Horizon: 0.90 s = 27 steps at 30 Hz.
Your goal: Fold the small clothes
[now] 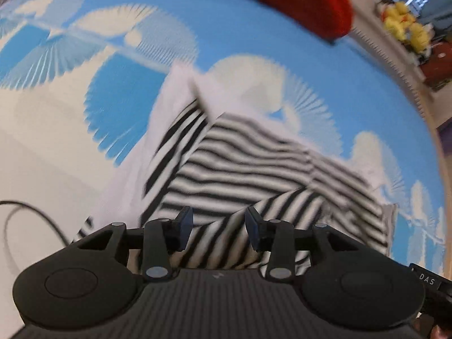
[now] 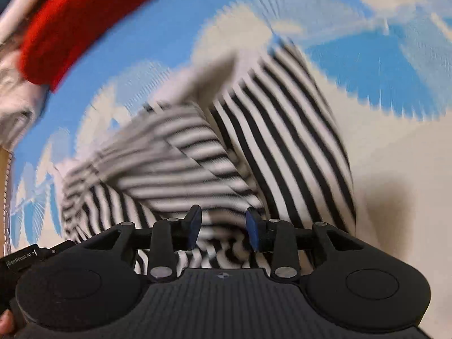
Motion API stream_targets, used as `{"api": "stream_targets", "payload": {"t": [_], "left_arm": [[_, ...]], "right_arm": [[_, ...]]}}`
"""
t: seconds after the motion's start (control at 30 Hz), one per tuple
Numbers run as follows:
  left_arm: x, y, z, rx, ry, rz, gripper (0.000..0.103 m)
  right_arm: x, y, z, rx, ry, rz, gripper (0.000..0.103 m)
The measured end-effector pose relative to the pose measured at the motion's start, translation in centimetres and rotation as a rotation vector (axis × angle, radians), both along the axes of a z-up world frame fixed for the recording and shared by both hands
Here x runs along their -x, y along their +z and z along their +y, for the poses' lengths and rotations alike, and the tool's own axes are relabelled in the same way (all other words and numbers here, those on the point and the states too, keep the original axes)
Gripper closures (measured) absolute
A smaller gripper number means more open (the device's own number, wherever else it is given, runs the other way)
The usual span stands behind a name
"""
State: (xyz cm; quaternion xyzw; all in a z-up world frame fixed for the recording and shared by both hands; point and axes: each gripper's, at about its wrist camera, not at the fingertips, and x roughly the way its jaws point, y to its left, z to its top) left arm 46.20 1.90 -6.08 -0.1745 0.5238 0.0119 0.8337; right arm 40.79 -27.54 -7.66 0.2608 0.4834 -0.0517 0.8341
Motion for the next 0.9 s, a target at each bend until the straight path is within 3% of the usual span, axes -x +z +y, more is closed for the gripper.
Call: {"api": "stream_targets", "payload": {"t": [0.07,0.17,0.27,0.33,0.43,0.53,0.6,0.7,0.83,0.9], "left_arm": [[-0.1,0.7,-1.4,0.009,-0.025,-0.049,0.058],[0.3,0.8,-3.9,0.022,-0.096,-0.087,0.058],[0.6,-1.8,-6.8,0.047,-0.192,0.017,0.058],[0.7,-4.7,-8.3,-0.019,-0.241,0.150,0.059],[0.9,-4.2,-9.3,-0.090,-0.273,0.122,0.059],[0.8,-1.2,-8.7,-0.076,-0.269,-0.005,0.057],[0.5,-0.5,-7.7,-0.132,-0.238,-0.042,0.057],[-0.3,-1.7,-5.5,-0.202,-0.149,0.023,0.057],[-1.1,-4.3,-2.0,-0.111,-0.058,0.150,0.058],[-0.9,-3.7,-1.3,-0.091,-0.046,0.146,0.058]], "right_arm": [[0.3,1.0,0.3,-0.012,0.023,-0.087,0.065],[-0.3,1.1,1.0,-0.002,0.051,-0.117,0.065],[-0.1,0.5,1.4,-0.009,0.049,-0.085,0.065],[-0.8,-0.3,1.9,0.008,0.039,-0.054,0.065],[-1.3,-1.1,2.1,0.047,0.031,-0.017,0.065],[-1.1,-1.7,2.2,0.116,0.013,0.025,0.064],[-1.2,-2.5,1.6,0.119,0.004,0.062,0.064],[-1.3,-3.0,1.1,0.100,0.002,0.082,0.065],[-1.4,-2.9,2.0,0.145,0.031,0.089,0.065],[-1.5,-2.7,2.3,0.163,0.041,0.090,0.065]]}}
